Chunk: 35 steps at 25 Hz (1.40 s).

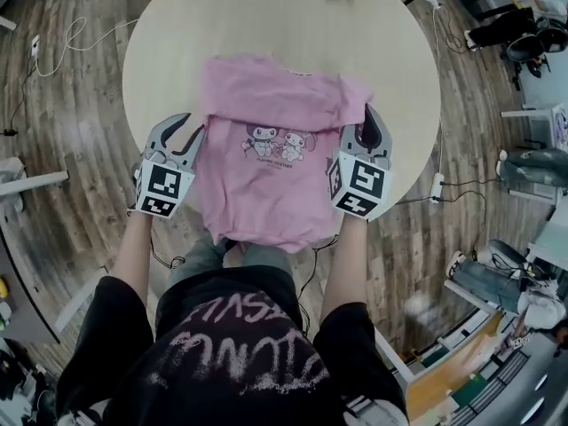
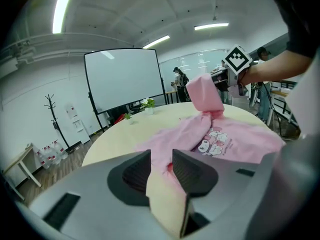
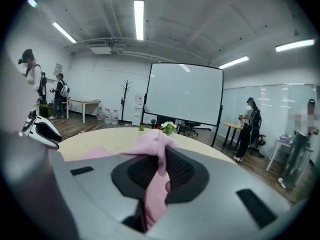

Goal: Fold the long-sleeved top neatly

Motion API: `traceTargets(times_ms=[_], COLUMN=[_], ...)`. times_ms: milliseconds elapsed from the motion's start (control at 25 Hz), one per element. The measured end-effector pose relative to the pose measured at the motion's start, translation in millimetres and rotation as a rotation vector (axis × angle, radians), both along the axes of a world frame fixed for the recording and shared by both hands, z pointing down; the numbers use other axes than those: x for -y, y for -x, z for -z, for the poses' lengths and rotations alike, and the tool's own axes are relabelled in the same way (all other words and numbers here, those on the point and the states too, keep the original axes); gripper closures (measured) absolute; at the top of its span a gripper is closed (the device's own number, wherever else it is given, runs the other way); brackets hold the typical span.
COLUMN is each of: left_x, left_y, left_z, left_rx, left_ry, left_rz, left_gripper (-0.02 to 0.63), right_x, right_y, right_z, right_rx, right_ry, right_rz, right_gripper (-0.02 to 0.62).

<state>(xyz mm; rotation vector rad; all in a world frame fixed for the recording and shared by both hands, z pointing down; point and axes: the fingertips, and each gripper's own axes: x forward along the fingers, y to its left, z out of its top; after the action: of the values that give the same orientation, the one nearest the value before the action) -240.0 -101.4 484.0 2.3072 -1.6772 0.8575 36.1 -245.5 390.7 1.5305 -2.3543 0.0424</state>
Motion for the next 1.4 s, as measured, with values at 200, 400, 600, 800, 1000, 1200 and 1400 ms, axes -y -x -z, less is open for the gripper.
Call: traceTargets(times_ms=[200, 400, 600, 800, 1000, 1200, 1400], left_x=[-19, -41, -52, -61, -67, -72, -76], left_y=[37, 63, 80, 91, 101, 107, 109], left_z=[-8, -23, -32, -38, -43, -47, -49], left_rx=[0.002, 0.029, 0.054, 0.085, 0.058, 0.064, 0.059], left_ry=[0.017, 0.05, 0.07, 0.089, 0.101, 0.108, 0.113], left_rz=[0.049, 0.074, 0.085, 0.078, 0.111, 0.117, 0.119], left_gripper=[0.459, 0.459, 0.459, 0.459, 0.459, 0.459, 0.459], right_x=[-3, -9, -11, -12, -14, -15, -23], right_y=[63, 108, 140, 163, 177, 186, 204], right_z=[-21, -53, -85, -115, -128, -135, -139], right_rx=[-0.028, -0.044, -0.079, -0.132, -0.151, -0.141, -0.132], right_ry=[0.023, 0.068, 0.118, 0.165, 0.188, 0.21, 0.234], right_rz=[0.089, 0.148, 0.2, 0.229, 0.251, 0.274, 0.322], right_gripper=[0.549, 0.548, 0.515, 0.486, 0.439, 0.333, 0.336])
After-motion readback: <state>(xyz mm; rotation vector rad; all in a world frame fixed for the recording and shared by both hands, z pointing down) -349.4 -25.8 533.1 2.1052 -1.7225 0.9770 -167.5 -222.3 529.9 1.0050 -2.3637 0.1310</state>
